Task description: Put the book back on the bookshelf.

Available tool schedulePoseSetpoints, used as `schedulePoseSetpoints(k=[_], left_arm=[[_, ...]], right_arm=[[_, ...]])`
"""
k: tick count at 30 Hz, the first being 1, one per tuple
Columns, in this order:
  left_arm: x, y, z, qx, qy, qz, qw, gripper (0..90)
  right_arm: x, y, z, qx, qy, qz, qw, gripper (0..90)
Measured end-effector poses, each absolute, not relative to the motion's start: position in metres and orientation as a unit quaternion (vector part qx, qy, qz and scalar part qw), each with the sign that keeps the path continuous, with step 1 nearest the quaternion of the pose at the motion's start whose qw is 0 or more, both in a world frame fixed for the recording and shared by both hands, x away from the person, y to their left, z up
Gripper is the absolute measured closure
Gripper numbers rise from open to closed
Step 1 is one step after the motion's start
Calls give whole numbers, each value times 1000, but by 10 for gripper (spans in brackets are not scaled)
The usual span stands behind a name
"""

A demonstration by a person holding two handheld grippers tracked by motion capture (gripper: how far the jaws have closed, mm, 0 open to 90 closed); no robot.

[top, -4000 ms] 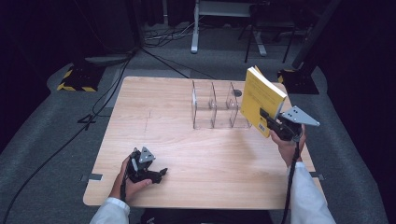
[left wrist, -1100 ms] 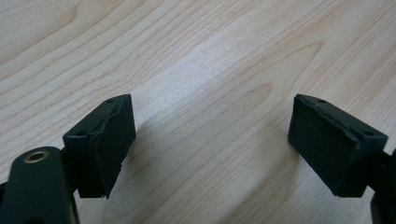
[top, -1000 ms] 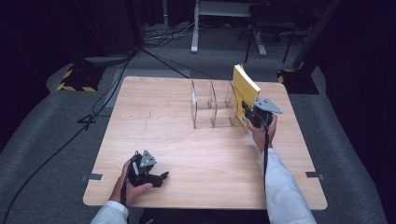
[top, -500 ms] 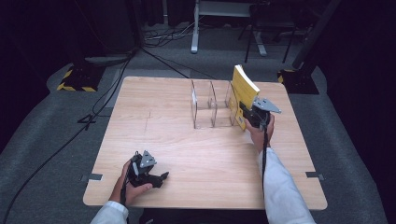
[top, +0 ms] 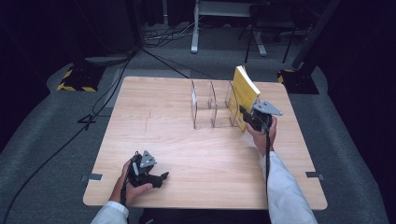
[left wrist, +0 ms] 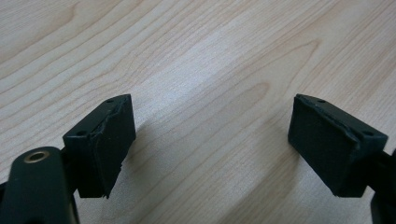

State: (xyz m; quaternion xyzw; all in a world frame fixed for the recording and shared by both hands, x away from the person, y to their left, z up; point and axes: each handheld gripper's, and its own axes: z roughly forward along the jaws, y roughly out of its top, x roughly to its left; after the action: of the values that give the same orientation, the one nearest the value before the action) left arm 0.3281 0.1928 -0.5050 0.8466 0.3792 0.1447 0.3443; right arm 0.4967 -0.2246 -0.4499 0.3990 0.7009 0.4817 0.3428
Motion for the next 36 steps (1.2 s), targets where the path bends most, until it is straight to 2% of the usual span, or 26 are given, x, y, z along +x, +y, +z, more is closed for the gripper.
schedulePoseSetpoints(k=[7,20,26,36], left_arm=[[328,193,-505,847,379,145,344,156],[328,193,-505,847,379,145,344,156],[328,193,-505,847,379,144,344,156],[328,193,-505,847,379,144,344,156]], right_arm=[[482,-233,-441,381,725,471,328,548],[455,-250,-423,352,744,477,307,532],[451,-257,-417,339,758,479,285,477],[440,-263,-408,316,784,455,280,428]])
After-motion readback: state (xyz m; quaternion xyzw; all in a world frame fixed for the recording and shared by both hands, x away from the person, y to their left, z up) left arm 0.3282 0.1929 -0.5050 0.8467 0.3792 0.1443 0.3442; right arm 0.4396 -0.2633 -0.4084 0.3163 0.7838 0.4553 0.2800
